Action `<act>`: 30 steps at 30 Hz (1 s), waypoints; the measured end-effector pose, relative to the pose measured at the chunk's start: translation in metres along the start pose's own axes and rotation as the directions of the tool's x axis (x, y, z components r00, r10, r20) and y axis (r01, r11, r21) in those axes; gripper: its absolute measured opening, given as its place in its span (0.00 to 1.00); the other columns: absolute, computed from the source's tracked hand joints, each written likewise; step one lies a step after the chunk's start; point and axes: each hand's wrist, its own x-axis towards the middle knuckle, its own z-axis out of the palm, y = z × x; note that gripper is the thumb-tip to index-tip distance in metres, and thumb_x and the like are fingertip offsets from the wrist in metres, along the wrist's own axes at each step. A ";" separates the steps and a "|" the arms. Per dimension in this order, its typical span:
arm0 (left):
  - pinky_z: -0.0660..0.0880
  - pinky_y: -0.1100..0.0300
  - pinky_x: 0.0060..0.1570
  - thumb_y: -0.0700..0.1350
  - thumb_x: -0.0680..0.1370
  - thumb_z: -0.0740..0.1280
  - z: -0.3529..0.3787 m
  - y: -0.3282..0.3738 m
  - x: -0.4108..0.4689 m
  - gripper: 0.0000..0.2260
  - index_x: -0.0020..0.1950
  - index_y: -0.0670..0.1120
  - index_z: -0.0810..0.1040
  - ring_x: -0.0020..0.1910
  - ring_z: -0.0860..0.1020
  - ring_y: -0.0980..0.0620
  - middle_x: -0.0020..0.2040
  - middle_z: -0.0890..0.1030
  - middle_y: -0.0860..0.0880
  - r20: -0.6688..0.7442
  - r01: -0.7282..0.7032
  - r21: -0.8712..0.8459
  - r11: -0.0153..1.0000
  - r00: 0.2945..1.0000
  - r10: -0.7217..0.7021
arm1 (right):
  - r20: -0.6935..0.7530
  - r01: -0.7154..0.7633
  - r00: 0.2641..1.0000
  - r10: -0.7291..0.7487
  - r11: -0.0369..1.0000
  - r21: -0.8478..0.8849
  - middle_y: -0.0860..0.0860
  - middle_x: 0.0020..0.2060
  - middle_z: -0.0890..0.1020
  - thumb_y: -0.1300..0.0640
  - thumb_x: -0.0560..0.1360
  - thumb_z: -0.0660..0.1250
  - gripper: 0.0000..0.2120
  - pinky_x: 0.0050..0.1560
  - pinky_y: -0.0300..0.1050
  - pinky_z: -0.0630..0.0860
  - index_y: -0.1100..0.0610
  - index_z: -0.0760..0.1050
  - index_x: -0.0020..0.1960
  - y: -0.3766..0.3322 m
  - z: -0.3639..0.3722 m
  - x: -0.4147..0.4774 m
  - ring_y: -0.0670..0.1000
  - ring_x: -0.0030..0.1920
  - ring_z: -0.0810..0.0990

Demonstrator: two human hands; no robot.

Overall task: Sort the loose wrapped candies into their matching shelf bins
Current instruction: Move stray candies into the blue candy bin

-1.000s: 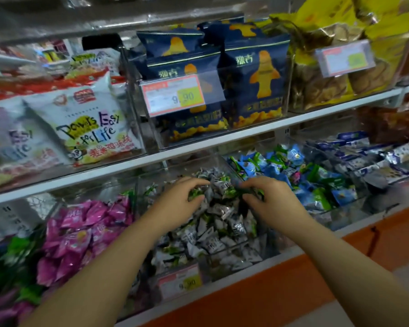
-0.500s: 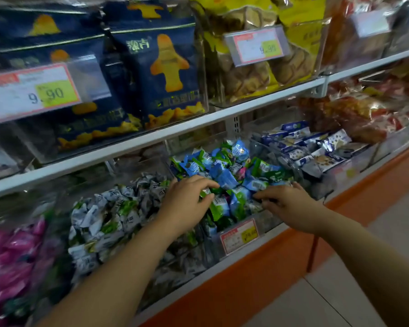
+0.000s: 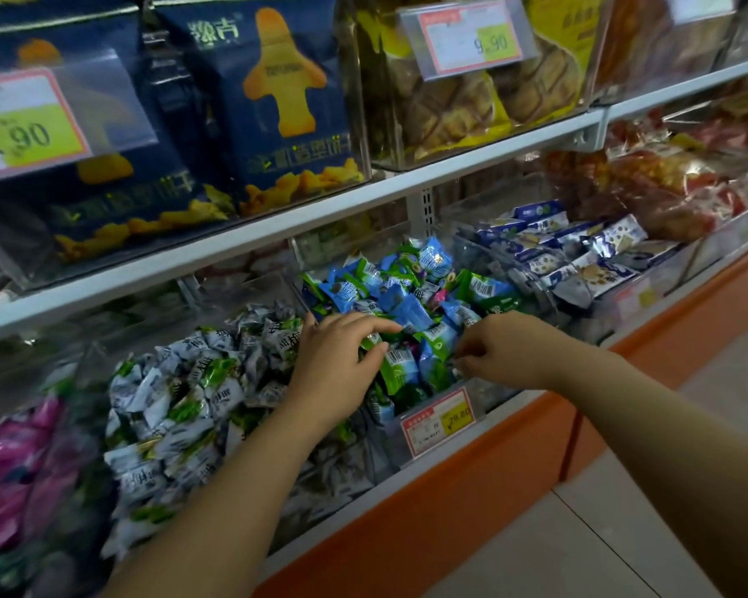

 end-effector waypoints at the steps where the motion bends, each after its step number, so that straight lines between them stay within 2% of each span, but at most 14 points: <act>1: 0.42 0.48 0.74 0.49 0.81 0.61 0.000 0.000 -0.001 0.11 0.61 0.57 0.76 0.68 0.66 0.55 0.65 0.74 0.58 -0.012 -0.006 -0.004 1.000 1.000 0.006 | 0.037 -0.004 0.999 0.004 1.000 -0.003 0.52 0.45 0.83 0.47 0.77 0.61 0.13 0.50 0.53 0.78 0.54 0.80 0.50 -0.002 -0.001 0.002 0.53 0.45 0.80; 4: 0.46 0.50 0.74 0.49 0.80 0.62 0.001 -0.003 -0.007 0.10 0.60 0.56 0.76 0.67 0.66 0.56 0.61 0.74 0.60 -0.027 -0.027 -0.052 0.998 0.999 0.026 | 0.154 -0.022 0.988 0.013 0.998 0.061 0.55 0.53 0.81 0.50 0.78 0.62 0.15 0.56 0.55 0.75 0.56 0.78 0.59 -0.003 -0.008 0.007 0.55 0.51 0.79; 7: 0.52 0.59 0.71 0.50 0.78 0.64 -0.003 -0.012 -0.015 0.10 0.59 0.59 0.75 0.67 0.60 0.64 0.58 0.67 0.65 0.004 -0.021 -0.202 0.979 1.000 0.022 | 0.247 -0.033 0.969 0.008 0.995 0.096 0.51 0.61 0.77 0.49 0.77 0.64 0.22 0.59 0.48 0.73 0.55 0.71 0.69 0.000 -0.013 0.012 0.52 0.57 0.77; 10: 0.53 0.65 0.64 0.50 0.78 0.65 -0.005 -0.018 -0.018 0.11 0.60 0.59 0.75 0.63 0.54 0.71 0.57 0.63 0.68 0.032 -0.002 -0.277 0.961 0.999 0.011 | 0.303 -0.055 0.953 -0.007 0.979 0.195 0.49 0.69 0.70 0.47 0.76 0.67 0.29 0.67 0.46 0.67 0.55 0.65 0.73 0.005 -0.013 0.014 0.50 0.67 0.71; 12: 0.52 0.66 0.63 0.49 0.78 0.64 -0.004 -0.016 -0.017 0.11 0.60 0.58 0.75 0.62 0.54 0.71 0.55 0.63 0.70 0.033 -0.025 -0.265 0.964 0.999 0.035 | 0.318 -0.076 0.948 -0.009 0.963 0.257 0.49 0.71 0.67 0.47 0.75 0.67 0.31 0.69 0.45 0.65 0.55 0.63 0.74 0.006 -0.015 0.014 0.50 0.69 0.68; 14: 0.53 0.66 0.64 0.48 0.79 0.64 -0.001 -0.015 -0.016 0.10 0.59 0.59 0.75 0.63 0.56 0.69 0.56 0.67 0.68 0.020 -0.051 -0.254 0.966 0.998 0.058 | 0.329 -0.074 0.944 -0.008 0.969 0.236 0.48 0.72 0.67 0.47 0.76 0.66 0.30 0.69 0.45 0.65 0.54 0.62 0.74 0.005 -0.014 0.016 0.49 0.69 0.68; 16: 0.54 0.65 0.64 0.48 0.79 0.64 0.002 -0.016 -0.015 0.09 0.57 0.60 0.74 0.65 0.58 0.66 0.58 0.70 0.64 0.000 -0.068 -0.254 0.965 0.998 0.070 | 0.319 -0.062 0.948 -0.004 0.978 0.197 0.49 0.70 0.70 0.47 0.76 0.66 0.29 0.68 0.45 0.66 0.53 0.64 0.73 0.005 -0.012 0.019 0.49 0.67 0.70; 18: 0.55 0.64 0.64 0.48 0.79 0.64 0.003 -0.017 -0.016 0.09 0.56 0.61 0.73 0.66 0.60 0.63 0.58 0.71 0.63 -0.004 -0.066 -0.254 0.965 0.998 0.068 | 0.297 -0.088 0.955 0.012 0.966 0.244 0.49 0.65 0.74 0.48 0.75 0.67 0.26 0.64 0.45 0.69 0.54 0.68 0.70 0.004 -0.011 0.018 0.49 0.62 0.74; 22: 0.55 0.62 0.66 0.47 0.79 0.64 0.004 -0.018 -0.016 0.09 0.56 0.61 0.73 0.67 0.60 0.61 0.58 0.71 0.63 -0.022 -0.073 -0.246 0.966 0.997 0.069 | 0.200 -0.029 0.979 -0.032 0.956 0.293 0.44 0.49 0.79 0.51 0.74 0.69 0.15 0.51 0.37 0.72 0.55 0.78 0.59 0.003 -0.009 0.013 0.44 0.50 0.78; 24: 0.55 0.63 0.65 0.47 0.79 0.64 0.005 -0.018 -0.016 0.09 0.56 0.61 0.73 0.67 0.60 0.62 0.57 0.71 0.63 -0.022 -0.071 -0.250 0.966 0.997 0.068 | 0.157 -0.022 0.987 -0.038 0.931 0.364 0.42 0.45 0.79 0.51 0.74 0.70 0.13 0.45 0.31 0.72 0.54 0.78 0.57 0.002 -0.007 0.009 0.39 0.45 0.78; 28: 0.54 0.66 0.62 0.47 0.79 0.64 0.004 -0.019 -0.016 0.09 0.56 0.61 0.73 0.64 0.59 0.66 0.57 0.71 0.63 -0.020 -0.079 -0.253 0.964 0.997 0.076 | -0.014 0.026 1.000 -0.023 0.914 0.404 0.42 0.42 0.80 0.53 0.75 0.69 0.09 0.40 0.28 0.71 0.54 0.80 0.53 0.002 -0.008 0.003 0.36 0.40 0.77; 30: 0.54 0.69 0.61 0.48 0.79 0.64 0.004 -0.018 -0.016 0.09 0.56 0.60 0.74 0.62 0.58 0.68 0.57 0.71 0.63 -0.017 -0.081 -0.251 0.965 0.997 0.079 | -0.087 0.039 0.996 0.001 0.892 0.451 0.48 0.38 0.81 0.53 0.75 0.68 0.07 0.38 0.30 0.73 0.55 0.81 0.50 0.001 -0.011 0.000 0.39 0.34 0.77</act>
